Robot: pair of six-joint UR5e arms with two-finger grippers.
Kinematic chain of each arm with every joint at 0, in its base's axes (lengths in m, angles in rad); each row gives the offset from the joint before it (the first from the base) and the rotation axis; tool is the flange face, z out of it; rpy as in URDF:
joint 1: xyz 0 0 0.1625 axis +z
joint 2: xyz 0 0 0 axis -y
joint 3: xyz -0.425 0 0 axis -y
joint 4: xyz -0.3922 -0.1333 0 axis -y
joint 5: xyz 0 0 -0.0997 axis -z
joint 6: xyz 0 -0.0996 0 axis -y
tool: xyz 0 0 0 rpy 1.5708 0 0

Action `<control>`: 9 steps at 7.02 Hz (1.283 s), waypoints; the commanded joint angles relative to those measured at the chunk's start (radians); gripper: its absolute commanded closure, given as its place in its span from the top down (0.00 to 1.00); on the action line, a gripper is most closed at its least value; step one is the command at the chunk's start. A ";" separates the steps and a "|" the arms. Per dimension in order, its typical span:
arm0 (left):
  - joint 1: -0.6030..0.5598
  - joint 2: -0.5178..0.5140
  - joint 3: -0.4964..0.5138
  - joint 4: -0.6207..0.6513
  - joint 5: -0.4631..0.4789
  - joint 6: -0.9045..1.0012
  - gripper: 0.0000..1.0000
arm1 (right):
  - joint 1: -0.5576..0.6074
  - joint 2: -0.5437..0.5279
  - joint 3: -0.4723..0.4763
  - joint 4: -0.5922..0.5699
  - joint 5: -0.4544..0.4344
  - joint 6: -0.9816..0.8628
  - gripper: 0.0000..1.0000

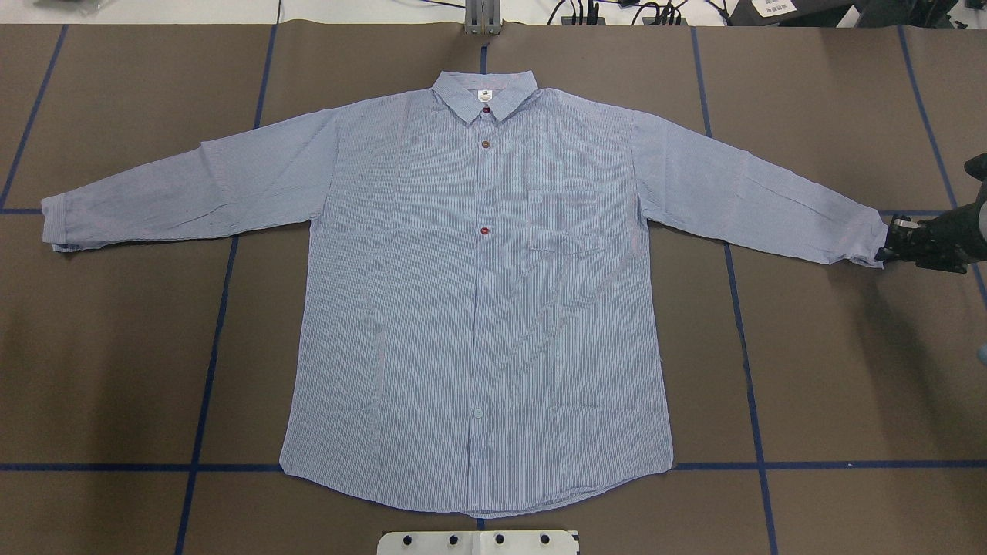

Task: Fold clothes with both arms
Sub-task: 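Grasp the cuff of the sleeve nearest the right gripper, then fold the grasped sleeve with the right gripper across the shirt toward the collar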

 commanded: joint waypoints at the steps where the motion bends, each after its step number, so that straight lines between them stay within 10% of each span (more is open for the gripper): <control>1: 0.000 0.002 0.000 0.000 -0.001 0.000 0.99 | -0.028 0.029 0.171 -0.131 0.000 0.000 0.00; 4: 0.000 0.002 0.003 0.000 -0.002 -0.002 0.99 | -0.240 0.529 0.236 -0.732 -0.201 0.132 0.00; 9: 0.000 -0.001 0.001 -0.002 -0.002 -0.002 1.00 | -0.413 1.056 -0.280 -0.519 -0.337 0.534 0.00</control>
